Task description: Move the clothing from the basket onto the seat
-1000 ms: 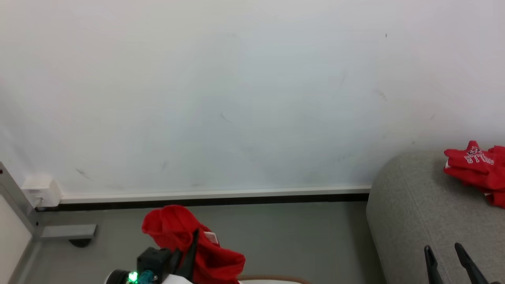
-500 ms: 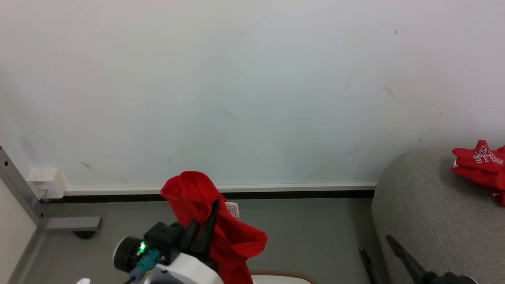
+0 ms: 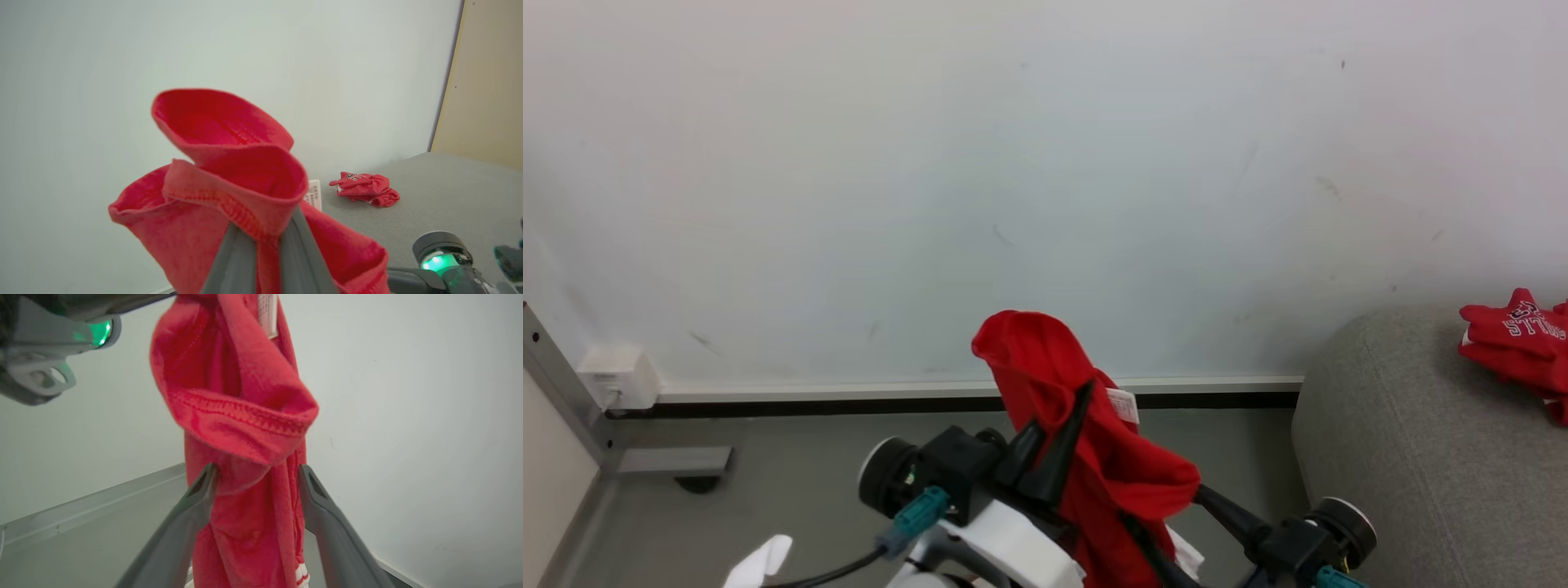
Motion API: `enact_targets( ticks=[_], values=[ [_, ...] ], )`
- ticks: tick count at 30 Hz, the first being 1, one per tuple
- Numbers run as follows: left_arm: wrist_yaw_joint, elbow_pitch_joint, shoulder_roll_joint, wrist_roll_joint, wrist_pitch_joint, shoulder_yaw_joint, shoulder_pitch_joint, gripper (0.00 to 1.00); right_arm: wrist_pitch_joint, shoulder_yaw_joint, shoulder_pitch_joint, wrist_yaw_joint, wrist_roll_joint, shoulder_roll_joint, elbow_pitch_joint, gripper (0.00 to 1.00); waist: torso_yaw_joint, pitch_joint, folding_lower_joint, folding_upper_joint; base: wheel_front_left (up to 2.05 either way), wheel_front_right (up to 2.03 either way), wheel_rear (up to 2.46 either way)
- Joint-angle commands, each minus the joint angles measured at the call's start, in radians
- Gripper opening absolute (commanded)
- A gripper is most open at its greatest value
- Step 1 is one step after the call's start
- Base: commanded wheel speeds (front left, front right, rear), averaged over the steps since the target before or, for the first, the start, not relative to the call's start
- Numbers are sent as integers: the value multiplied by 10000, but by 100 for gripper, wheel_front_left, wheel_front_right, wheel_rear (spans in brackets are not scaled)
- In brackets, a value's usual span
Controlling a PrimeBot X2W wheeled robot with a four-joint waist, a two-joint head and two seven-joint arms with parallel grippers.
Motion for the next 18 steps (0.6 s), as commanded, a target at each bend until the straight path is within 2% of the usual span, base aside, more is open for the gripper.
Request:
enact_targets(
  ticks=[1,11,12,13,18],
  values=[
    [-81,22,-54,-29,37,-73,-126,0,-85,39,-180,-22,28,58,138,100,7,3,-1,0,0,0,0],
    [-774,159,-452,-669,505,-1158,-184,0,-362,421,-945,-22,382,338,1130,100,-17,-8,-1,0,0,0,0],
    [-817,221,-475,-766,529,-1229,-164,0,-369,467,-1008,-22,478,331,1169,69,-24,-9,-1,0,0,0,0],
    [-844,267,-489,-811,523,-1267,-160,0,-380,561,-1045,-22,643,328,1202,0,-25,-9,-1,0,0,0,0],
    [-786,583,-498,-875,423,-1297,-160,0,-428,740,-1228,-22,1168,124,1318,0,-51,1,-1,0,0,0,0]
  ],
)
